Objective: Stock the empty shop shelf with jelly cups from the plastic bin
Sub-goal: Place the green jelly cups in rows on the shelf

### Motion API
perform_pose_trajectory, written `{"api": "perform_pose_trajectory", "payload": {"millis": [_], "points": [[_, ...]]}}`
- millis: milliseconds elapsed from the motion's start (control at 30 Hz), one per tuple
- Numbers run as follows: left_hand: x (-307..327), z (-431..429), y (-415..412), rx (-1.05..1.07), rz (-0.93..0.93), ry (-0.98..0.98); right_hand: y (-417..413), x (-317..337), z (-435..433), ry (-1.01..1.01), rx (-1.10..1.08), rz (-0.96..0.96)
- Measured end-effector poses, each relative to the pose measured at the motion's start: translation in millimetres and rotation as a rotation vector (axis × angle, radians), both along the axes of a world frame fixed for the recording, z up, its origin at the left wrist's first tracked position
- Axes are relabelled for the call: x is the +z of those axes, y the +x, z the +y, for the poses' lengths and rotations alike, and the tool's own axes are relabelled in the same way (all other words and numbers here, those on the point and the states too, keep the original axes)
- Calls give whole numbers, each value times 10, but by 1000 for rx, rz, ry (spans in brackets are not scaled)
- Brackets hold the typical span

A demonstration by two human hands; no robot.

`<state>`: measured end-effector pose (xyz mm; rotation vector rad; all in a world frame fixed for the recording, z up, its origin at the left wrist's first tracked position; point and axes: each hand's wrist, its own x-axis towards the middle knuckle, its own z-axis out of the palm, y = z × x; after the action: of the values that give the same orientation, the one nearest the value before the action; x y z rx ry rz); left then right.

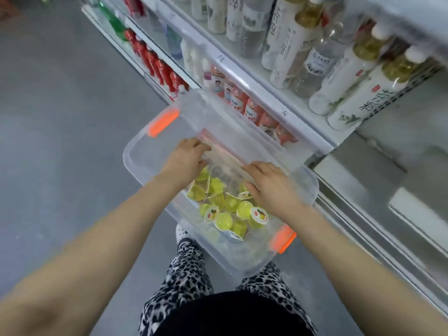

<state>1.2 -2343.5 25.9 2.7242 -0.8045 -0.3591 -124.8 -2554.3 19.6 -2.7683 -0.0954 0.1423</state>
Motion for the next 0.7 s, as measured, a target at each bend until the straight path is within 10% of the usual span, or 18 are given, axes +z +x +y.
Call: {"api": "perform_pose_trajectory", "payload": {"millis": [700], "points": [[-743, -292, 416, -766, 189, 87, -293, -398, 787, -43, -923, 432]]}}
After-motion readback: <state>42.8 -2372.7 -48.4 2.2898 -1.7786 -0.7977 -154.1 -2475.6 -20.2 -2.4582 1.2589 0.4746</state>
